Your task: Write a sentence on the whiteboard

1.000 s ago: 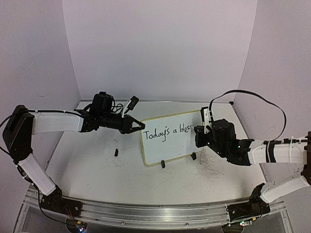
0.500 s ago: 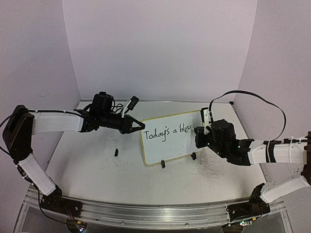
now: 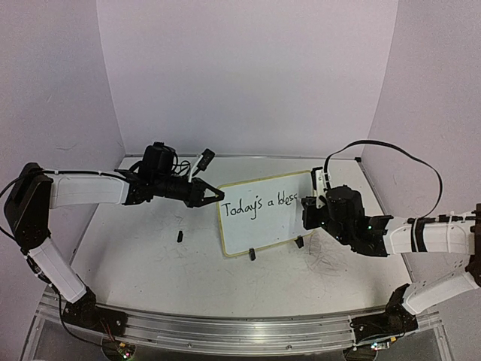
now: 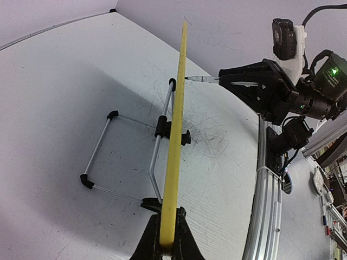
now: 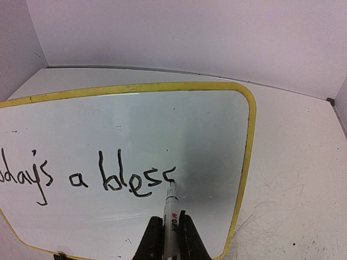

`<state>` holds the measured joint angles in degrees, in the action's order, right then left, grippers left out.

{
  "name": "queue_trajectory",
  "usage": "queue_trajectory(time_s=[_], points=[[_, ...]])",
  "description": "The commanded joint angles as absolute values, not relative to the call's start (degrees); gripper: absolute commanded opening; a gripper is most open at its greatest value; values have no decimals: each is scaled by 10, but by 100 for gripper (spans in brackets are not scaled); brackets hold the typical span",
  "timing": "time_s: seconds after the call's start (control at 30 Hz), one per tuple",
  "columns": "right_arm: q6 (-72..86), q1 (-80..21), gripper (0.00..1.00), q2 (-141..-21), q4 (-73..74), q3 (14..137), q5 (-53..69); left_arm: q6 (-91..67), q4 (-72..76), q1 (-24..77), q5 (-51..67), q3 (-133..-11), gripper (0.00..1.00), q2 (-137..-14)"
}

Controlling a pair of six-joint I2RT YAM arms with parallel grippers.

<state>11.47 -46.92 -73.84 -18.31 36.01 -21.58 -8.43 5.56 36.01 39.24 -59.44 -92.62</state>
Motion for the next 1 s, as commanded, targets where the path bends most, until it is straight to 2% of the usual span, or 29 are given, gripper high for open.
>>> queue_trajectory(time_s=[0.0,0.8,0.97], points=[[125,-468,0,-745,-175,364,-227,-62,75,358,367,-600,0,-893],[121,-469,0,-747,-180,369,-183,-61,75,358,366,-600,0,-892],[127,-468,0,-688,-179,347,-210,-61,75,358,363,-600,0,-893]])
